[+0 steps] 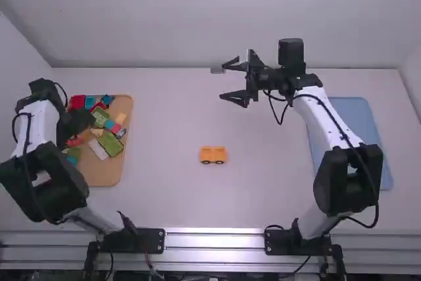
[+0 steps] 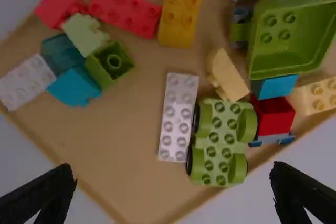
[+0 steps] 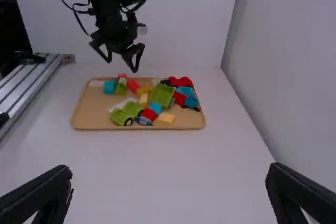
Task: Assemble lego blocks to make yellow taxi
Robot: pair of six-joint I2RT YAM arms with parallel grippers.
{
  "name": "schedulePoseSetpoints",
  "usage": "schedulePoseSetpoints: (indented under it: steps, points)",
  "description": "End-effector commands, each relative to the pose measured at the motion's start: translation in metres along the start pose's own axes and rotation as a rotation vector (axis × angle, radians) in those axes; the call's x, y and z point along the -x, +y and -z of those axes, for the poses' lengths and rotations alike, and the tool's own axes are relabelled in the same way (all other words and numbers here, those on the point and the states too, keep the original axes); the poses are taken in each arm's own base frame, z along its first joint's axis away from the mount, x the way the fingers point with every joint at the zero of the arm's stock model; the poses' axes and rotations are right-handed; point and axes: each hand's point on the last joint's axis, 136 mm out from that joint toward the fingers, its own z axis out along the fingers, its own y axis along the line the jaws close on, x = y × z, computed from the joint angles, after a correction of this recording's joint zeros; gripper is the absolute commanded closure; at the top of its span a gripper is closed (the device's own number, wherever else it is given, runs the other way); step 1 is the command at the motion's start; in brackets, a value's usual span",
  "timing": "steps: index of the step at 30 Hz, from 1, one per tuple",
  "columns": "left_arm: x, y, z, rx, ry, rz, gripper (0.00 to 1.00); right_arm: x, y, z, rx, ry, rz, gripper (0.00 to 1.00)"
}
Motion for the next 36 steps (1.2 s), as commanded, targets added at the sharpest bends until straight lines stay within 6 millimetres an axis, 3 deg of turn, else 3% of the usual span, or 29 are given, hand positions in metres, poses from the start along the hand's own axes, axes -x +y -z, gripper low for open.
schedulePoseSetpoints:
  steps: [1,8,14,18,22,24,25,27,33,36]
  points:
    - [0.008,-0.014,-0.004,-0.008,0.018,0.041,0.01,0.005,-0.004,-0.001,0.0,-0.005,0.013,0.01]
    - [0.014,-0.028,-0.022,0.073,0.069,0.106,0.01,0.005,-0.004,-0.001,0.001,-0.006,0.013,0.01]
    - [0.019,-0.036,-0.048,0.068,0.077,0.157,0.01,0.006,-0.004,-0.001,0.001,-0.008,-0.001,0.01]
    - [0.02,-0.053,-0.052,-0.017,0.08,0.137,0.01,0.009,-0.007,-0.001,-0.006,-0.013,-0.034,0.01]
    - [0.018,-0.052,-0.054,-0.019,0.084,0.104,0.0,0.009,-0.007,-0.001,-0.005,-0.015,-0.03,0.01]
    - [0.016,-0.05,-0.055,-0.006,0.089,0.133,0.28,0.009,-0.007,-0.001,-0.004,-0.016,-0.03,0.01]
    - [0.014,-0.049,-0.056,-0.001,0.096,0.158,0.34,0.009,-0.007,-0.001,-0.005,-0.015,-0.028,0.01]
    - [0.011,-0.048,-0.058,0.003,0.102,0.191,0.33,0.009,-0.006,-0.001,-0.003,-0.016,-0.027,0.01]
    - [0.006,-0.045,-0.061,0.018,0.118,0.234,0.58,0.009,-0.007,-0.001,-0.006,-0.014,-0.031,0.01]
    - [0.007,-0.035,-0.064,0.07,0.094,0.252,0.58,0.008,-0.007,-0.001,-0.006,-0.013,-0.026,0.01]
